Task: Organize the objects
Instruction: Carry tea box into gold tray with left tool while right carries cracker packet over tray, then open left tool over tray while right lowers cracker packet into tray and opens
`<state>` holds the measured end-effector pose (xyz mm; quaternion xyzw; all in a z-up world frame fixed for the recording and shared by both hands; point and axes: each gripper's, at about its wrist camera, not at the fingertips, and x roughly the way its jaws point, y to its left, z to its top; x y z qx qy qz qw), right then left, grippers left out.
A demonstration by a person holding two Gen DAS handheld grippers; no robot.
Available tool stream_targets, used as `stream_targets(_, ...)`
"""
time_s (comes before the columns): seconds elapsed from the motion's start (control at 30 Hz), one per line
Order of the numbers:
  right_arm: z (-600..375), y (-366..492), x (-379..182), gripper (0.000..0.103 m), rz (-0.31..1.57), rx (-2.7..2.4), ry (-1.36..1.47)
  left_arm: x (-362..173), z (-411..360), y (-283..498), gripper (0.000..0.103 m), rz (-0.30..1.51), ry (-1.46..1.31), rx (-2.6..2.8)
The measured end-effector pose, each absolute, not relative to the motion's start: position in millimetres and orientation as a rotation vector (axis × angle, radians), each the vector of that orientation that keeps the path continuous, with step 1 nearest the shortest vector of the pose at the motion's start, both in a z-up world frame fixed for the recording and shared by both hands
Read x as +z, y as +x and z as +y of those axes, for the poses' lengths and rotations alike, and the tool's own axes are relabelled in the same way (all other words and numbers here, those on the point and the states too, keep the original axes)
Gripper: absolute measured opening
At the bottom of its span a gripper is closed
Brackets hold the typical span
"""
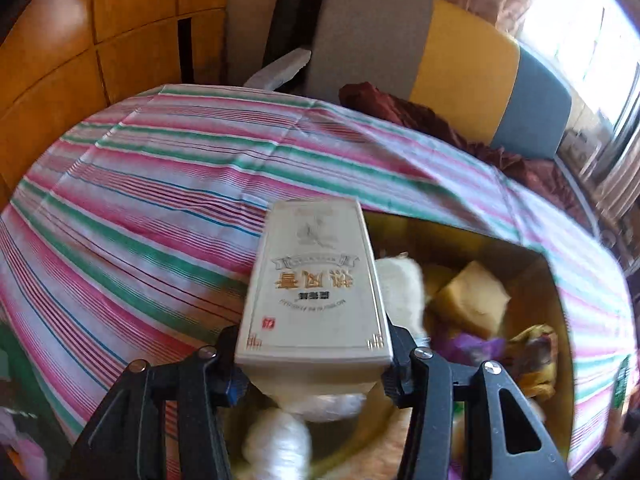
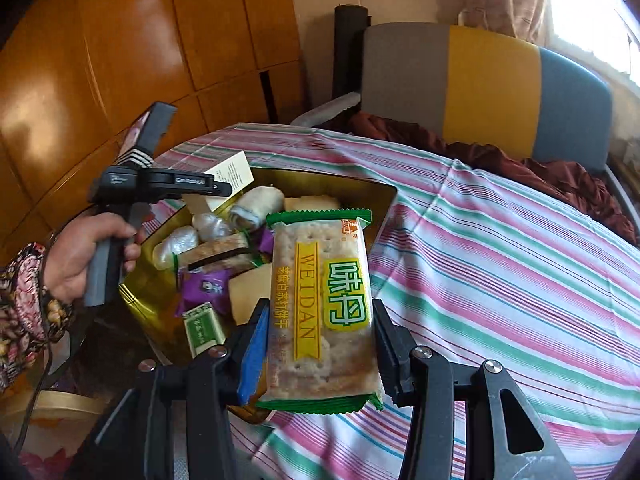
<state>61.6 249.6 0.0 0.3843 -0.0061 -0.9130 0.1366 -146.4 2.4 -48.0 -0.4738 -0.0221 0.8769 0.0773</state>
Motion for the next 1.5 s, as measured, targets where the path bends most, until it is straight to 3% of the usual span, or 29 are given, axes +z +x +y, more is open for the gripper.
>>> stream_targets(0.17,241.4,58.2,-1.4,0.048,-0.017,-2.627,1.12,-59.0,21.6,-146.5,0.051,0.175,-1.44,2.596)
stream_targets(0.43,232.3,53.3,0.4,0.048,-0.032,-2.622,1.121,-64.1,46.0,-138.5,0.053,0.213,-1.464,2.458)
stream_targets(0.5,230.2,53.4,2.8,0.048,-0.028,-2.624,1.114,-58.3,43.3,-133.6,0.055,0.195,-1.443,2.495)
stream_targets(0.57,228.4,53.2,4.7,0.049,-0.026,-2.623,1.107,-48.3,36.8,-127.6,0.064,0.154,-1.426,2.549)
stream_targets(0.97,195.2,24.0,0.3,0.049,-0.097,-2.553,1.142,2.6,-20.4,-69.8,0.064,-0.308,-1.17,2.764)
stream_targets(1.33,154.4,-16.0,-19.8,0.049,-0.127,-2.54,1.226,15.2,-20.6,-31.4,0.064,-0.259,-1.228,2.812)
stream_targets(1.5,149.3,-25.4,-29.0,0.054,-0.144,-2.561,1.245,17.1,-22.3,-18.8,0.064,-0.236,-1.216,2.856)
